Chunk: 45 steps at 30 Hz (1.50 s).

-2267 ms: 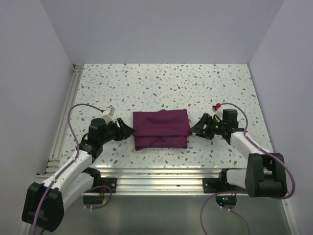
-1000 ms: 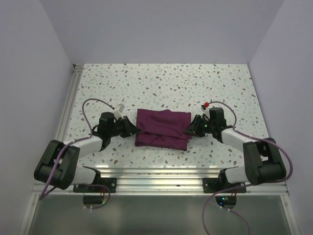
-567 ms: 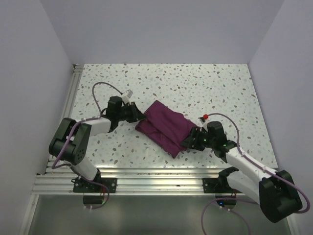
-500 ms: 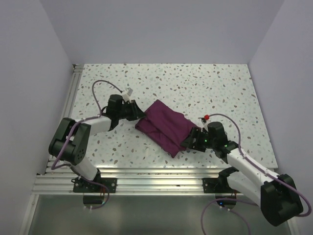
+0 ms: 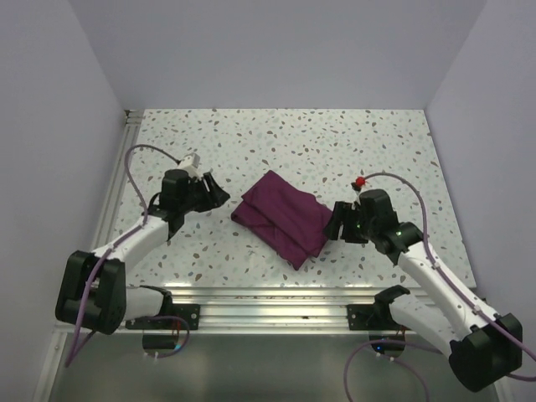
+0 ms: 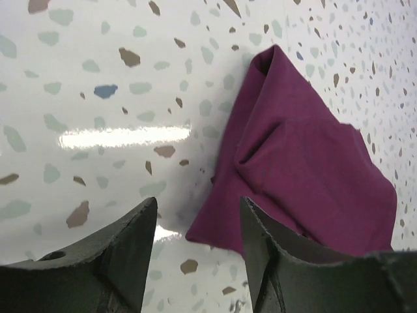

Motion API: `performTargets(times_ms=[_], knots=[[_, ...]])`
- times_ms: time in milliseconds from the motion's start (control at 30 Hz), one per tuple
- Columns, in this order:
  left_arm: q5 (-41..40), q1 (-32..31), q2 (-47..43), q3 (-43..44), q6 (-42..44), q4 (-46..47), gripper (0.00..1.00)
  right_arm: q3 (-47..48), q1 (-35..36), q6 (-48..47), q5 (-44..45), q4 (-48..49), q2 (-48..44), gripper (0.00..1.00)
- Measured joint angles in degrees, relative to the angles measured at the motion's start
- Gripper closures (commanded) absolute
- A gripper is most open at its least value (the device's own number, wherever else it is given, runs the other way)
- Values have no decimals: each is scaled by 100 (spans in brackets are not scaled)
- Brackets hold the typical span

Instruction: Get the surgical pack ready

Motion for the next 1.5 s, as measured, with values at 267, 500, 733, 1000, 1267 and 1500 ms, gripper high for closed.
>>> performTargets(times_ms=[267, 500, 733, 1000, 1267, 1500], knots=[[199, -555, -1279, -1241, -365, -175, 50, 1462, 684, -739, 304, -348, 785, 25], [280, -1211, -1355, -1965, -815, 120, 54, 2492, 1405, -1362, 275, -417, 2424, 30], [544, -1257, -321, -2037, -1095, 946, 57, 3519, 1633, -1823, 293, -610, 3713, 30], [560, -1285, 337, -1510, -1027, 1139, 57, 4251, 2050, -2035, 461, -841, 4774, 27], [538, -1283, 1154, -769, -876, 1134, 59, 4546, 2186, -2055, 918, -1091, 5427, 34], [505, -1281, 1650, -332, -868, 1095, 61, 4760, 2186, -2074, 1283, -1156, 5657, 52]])
